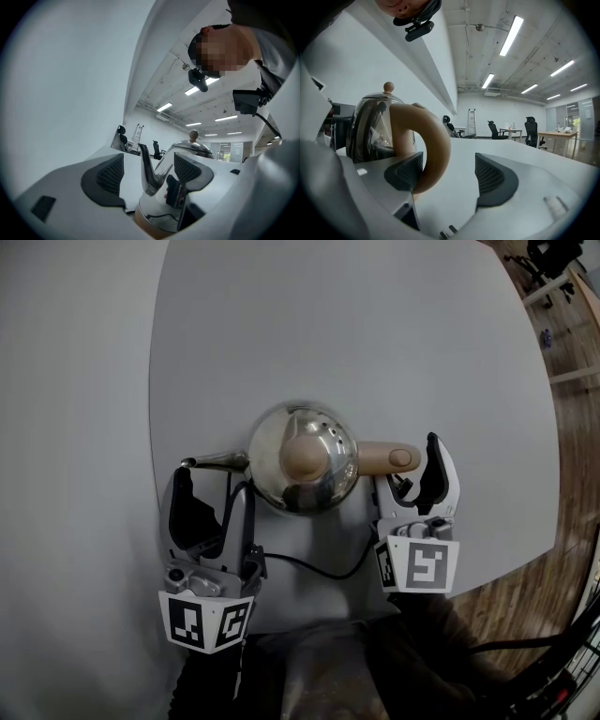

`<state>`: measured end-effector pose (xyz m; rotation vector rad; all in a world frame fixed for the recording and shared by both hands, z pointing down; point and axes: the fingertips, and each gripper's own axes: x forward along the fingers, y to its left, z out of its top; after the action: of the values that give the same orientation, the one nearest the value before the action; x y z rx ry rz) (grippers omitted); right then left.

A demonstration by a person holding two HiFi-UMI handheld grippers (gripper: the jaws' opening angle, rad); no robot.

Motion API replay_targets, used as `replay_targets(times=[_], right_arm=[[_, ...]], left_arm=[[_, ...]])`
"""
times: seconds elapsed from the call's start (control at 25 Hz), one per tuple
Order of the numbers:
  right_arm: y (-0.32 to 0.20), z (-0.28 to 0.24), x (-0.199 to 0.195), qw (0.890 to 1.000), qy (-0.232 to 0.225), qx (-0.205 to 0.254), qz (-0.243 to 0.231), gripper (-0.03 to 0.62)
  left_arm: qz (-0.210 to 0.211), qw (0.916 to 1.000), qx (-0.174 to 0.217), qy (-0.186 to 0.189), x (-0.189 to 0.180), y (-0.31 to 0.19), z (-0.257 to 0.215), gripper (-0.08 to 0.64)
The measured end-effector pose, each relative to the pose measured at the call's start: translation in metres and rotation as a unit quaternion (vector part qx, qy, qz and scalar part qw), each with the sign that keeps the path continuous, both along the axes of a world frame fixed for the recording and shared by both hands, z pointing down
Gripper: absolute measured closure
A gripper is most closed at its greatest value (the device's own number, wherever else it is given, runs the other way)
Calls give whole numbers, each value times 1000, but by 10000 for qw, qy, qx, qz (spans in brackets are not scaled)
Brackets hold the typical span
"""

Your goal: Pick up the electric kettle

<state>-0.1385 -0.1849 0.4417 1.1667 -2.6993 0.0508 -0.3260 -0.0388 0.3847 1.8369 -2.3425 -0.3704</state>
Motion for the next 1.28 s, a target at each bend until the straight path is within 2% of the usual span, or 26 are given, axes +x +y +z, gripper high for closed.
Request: replay_targets(times=[0.08, 0.24, 0.44, 0.8, 0.88, 0.92, 1.0, 1.12, 1.16, 1.28], right_arm=[[-3, -1, -1, 9999, 60, -16, 89, 273], [-8, -6, -10, 9998, -10, 195, -30, 273], [-17, -37, -42, 9997, 31, 237, -98, 273], [-21, -25, -77, 9985, 46, 391, -371, 275], [-22, -28, -82, 9980, 44, 424, -461, 285], [-22, -30, -84, 9973, 46, 479, -546, 307], [-20, -31, -82, 9963, 68, 573, -644, 385], [-15, -29, -77, 9968, 115, 526, -592, 555], [-14, -28, -76, 9971, 105, 487, -576, 569], [-11, -27, -79, 9969, 66, 443, -652, 574]], left_arm=[[-7, 10000, 24, 71, -6, -4, 0, 239], [20, 9999, 147, 87, -17, -11, -4, 239], [145, 9997, 155, 97, -48, -24, -35, 239], [190, 9994, 216, 176, -70, -26, -9, 239], [217, 9996, 159, 95, -71, -30, -10, 241], [256, 9996, 116, 13, -68, -33, -11, 262], [361, 9992, 55, -178, -55, -39, -14, 350], [455, 9985, 49, -293, -37, -44, -18, 532], [459, 9986, 54, -276, -35, -44, -19, 561], [471, 9983, 24, -333, -39, -43, -18, 561]])
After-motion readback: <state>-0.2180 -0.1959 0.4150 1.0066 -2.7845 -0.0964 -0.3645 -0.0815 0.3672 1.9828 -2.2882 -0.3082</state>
